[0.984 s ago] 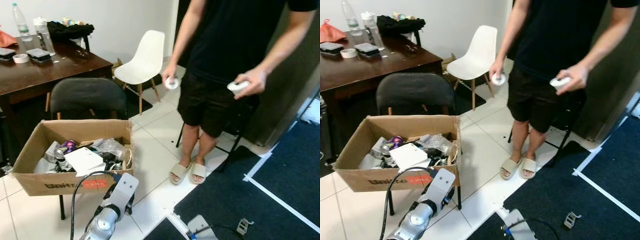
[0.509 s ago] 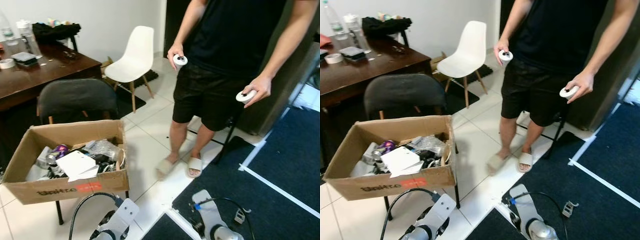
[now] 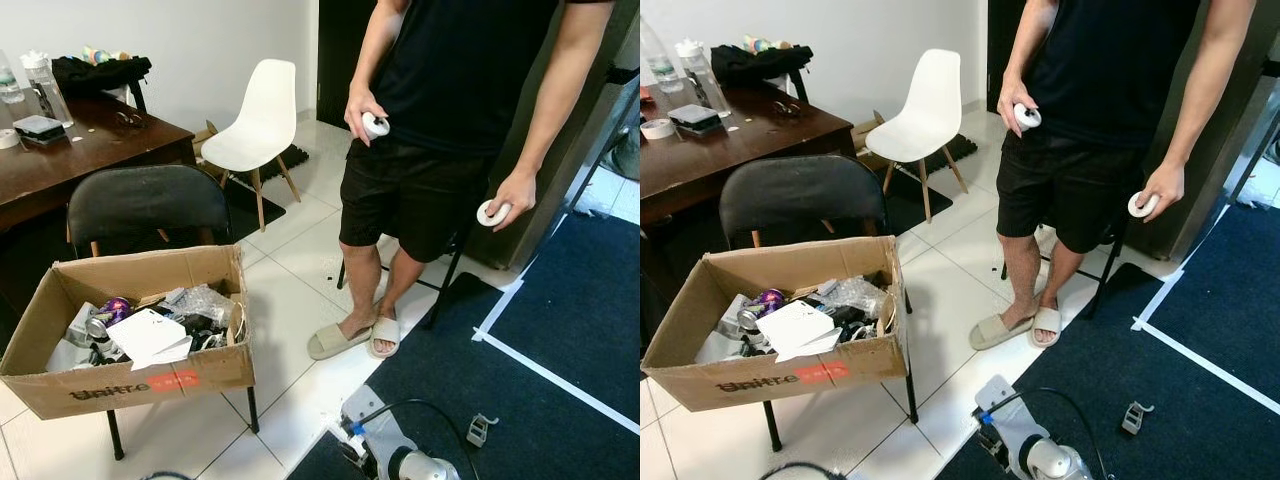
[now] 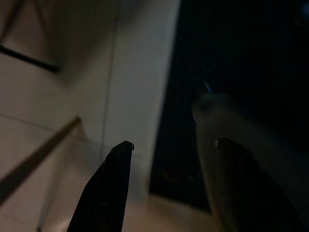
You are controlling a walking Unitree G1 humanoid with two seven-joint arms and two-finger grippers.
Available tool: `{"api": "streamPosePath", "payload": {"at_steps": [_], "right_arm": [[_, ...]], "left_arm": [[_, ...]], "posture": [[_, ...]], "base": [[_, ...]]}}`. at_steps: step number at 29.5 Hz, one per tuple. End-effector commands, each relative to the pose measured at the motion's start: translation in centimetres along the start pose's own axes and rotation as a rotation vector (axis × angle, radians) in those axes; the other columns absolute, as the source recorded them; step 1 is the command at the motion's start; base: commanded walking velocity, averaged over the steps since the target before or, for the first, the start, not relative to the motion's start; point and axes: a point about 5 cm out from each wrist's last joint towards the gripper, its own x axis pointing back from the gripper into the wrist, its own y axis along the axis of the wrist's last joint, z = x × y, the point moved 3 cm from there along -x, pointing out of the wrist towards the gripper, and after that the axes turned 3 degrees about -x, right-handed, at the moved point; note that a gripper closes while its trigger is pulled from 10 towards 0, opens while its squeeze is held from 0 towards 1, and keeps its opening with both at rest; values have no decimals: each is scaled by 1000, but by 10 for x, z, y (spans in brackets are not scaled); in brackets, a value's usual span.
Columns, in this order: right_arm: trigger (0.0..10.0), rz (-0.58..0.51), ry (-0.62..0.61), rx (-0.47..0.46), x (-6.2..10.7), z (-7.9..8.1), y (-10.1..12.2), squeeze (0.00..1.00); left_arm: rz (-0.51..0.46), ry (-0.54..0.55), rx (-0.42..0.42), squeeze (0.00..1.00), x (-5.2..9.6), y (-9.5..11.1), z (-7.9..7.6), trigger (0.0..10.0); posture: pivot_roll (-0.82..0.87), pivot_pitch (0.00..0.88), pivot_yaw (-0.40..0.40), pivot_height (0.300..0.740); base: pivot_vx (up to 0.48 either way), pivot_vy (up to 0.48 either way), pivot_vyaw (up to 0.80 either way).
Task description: Picking trash to rubbish bin
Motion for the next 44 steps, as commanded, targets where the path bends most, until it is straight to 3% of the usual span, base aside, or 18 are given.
{"api": "streamPosePath", "payload": {"at_steps": [1, 8, 10, 16, 19, 20, 22, 30, 34, 40, 43, 44], "right_arm": [[10000, -2, 17, 43, 1, 7, -3, 0], [10000, -99, 28, 134, 0, 16, 11, 0], [10000, -132, 51, 198, 1, 21, 15, 0], [10000, -195, 77, 522, 7, 22, 34, 0], [10000, -212, 82, 580, 10, 24, 38, 0], [10000, -220, 86, 641, 12, 28, 40, 0], [10000, -223, -46, 790, 17, 24, 49, 0], [10000, -231, -170, 680, 25, 4, 47, 0], [10000, -257, -256, 559, 35, -6, 39, 0], [10000, -311, -309, 753, 44, -1, 54, 0], [10000, -310, -280, 754, 42, 1, 52, 0], [10000, -291, -219, 697, 38, 5, 47, 0]], "left_arm": [[51, -24, 8, 0, 2, -15, -7, 10000], [92, -58, -13, 0, 4, -29, -15, 10000], [101, -64, -28, 0, 5, -31, -14, 10000], [93, -52, -44, 0, 4, -27, -3, 10000], [90, -50, -48, 0, 4, -25, -1, 10000], [87, -47, -53, 0, 3, -24, 0, 10000], [82, -47, -59, 0, 3, -22, 0, 10000], [70, -58, -46, 0, 2, -18, -6, 10000], [102, -70, -48, 0, 4, -29, -10, 10000], [91, -80, -46, 0, 4, -27, -14, 10000], [95, -86, -54, 0, 4, -28, -15, 10000], [95, -87, -53, 0, 4, -28, -15, 10000]], "posture": [[-170, 85, 32, 740], [-193, 92, 59, 740], [-201, 97, 64, 740], [-215, 114, 74, 740], [-217, 119, 75, 740], [-227, 114, 72, 740], [-220, 117, 66, 740], [-221, 111, 67, 740], [-229, 114, 60, 740], [-241, 132, 60, 740], [-244, 133, 61, 740], [-245, 134, 61, 740]], "base": [[0, 0, 0], [0, 0, 0], [0, 0, 0], [0, 0, 0], [0, 0, 0], [0, 0, 0], [0, 0, 0], [0, 0, 0], [0, 0, 0], [0, 0, 0], [0, 0, 0], [0, 0, 0]]}}
